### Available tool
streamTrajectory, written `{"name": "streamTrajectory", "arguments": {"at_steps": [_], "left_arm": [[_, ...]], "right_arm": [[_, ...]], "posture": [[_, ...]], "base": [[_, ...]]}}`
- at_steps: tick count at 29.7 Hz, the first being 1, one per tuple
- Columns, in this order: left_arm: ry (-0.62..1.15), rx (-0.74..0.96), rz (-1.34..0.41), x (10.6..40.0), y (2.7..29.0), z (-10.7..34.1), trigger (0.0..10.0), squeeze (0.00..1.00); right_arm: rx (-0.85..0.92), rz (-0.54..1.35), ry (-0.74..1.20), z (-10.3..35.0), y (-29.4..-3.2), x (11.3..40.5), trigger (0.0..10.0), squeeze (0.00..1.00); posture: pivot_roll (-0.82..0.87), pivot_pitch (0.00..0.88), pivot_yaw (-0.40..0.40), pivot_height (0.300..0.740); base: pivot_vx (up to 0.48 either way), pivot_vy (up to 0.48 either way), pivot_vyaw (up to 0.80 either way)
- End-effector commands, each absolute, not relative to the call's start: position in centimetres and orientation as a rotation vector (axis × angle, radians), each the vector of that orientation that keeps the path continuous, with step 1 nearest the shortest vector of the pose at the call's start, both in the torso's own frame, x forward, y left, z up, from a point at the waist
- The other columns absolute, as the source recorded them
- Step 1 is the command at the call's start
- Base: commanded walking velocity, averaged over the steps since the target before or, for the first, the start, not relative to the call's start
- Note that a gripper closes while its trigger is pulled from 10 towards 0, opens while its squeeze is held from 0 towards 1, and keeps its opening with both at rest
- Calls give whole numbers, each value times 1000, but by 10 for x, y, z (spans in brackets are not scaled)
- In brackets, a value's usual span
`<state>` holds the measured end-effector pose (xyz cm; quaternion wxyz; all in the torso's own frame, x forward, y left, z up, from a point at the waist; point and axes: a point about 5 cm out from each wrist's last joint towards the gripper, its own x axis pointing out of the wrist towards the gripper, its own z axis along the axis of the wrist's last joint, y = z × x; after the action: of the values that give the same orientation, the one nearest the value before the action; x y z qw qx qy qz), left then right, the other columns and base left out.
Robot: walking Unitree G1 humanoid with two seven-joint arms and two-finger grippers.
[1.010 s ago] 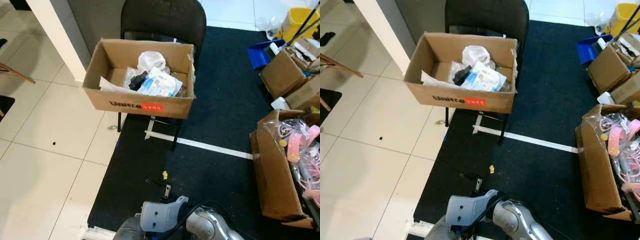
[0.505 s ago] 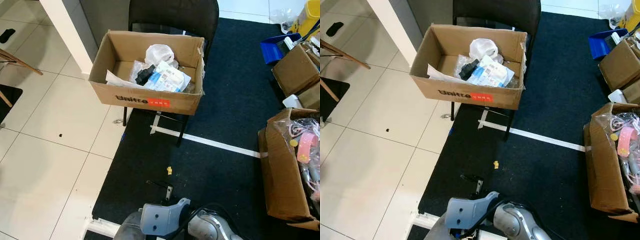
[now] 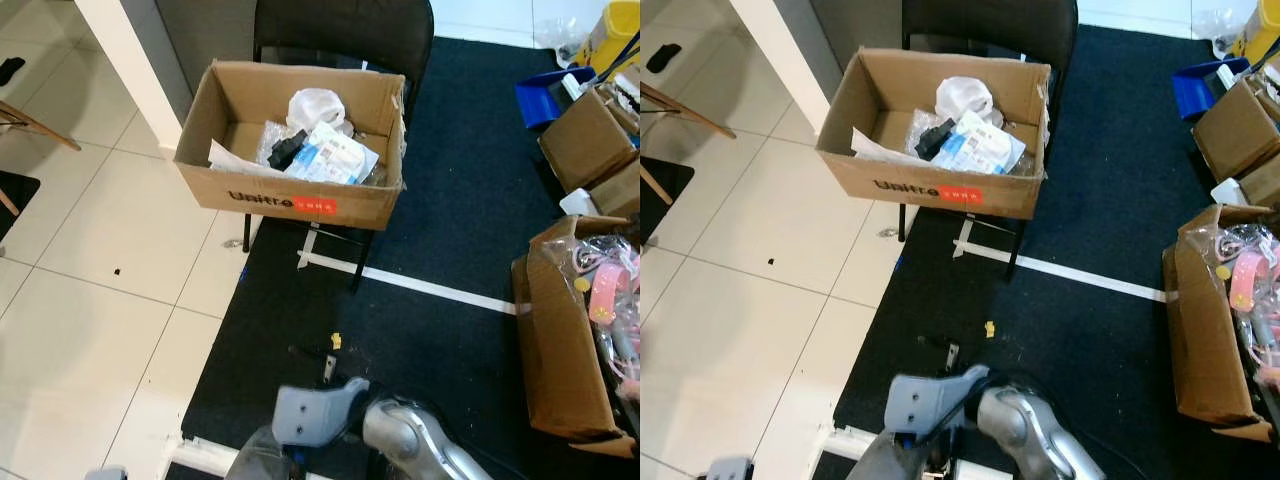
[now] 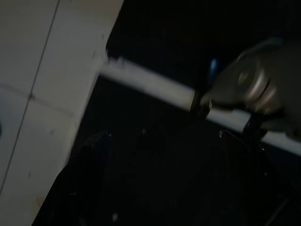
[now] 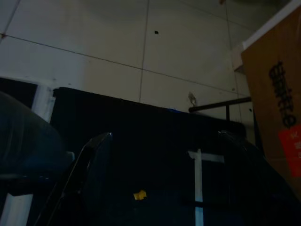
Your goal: Picking trash to rubbish bin
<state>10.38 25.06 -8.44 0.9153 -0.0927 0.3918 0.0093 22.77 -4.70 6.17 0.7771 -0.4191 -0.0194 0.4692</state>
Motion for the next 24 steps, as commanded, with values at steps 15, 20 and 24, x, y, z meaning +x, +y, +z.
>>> {"name": "streamTrajectory", "arguments": {"at_steps": [15, 20, 24], "left_arm": [[838, -233, 57, 130, 238, -86, 10000, 0], [850, -242, 71, 133, 235, -87, 10000, 0], [855, -251, 88, 137, 236, -87, 10000, 0]], "right_arm": [[-974, 890, -118, 48, -42, 261, 10000, 0], [-440, 708, 51, 63, -55, 293, 10000, 0], [62, 363, 180, 71, -97, 330, 10000, 0]], "posture": [[102, 118, 43, 740], [99, 80, 39, 740], [100, 56, 43, 740]], "base": [[0, 0, 0], [0, 0, 0], [0, 0, 0]]}}
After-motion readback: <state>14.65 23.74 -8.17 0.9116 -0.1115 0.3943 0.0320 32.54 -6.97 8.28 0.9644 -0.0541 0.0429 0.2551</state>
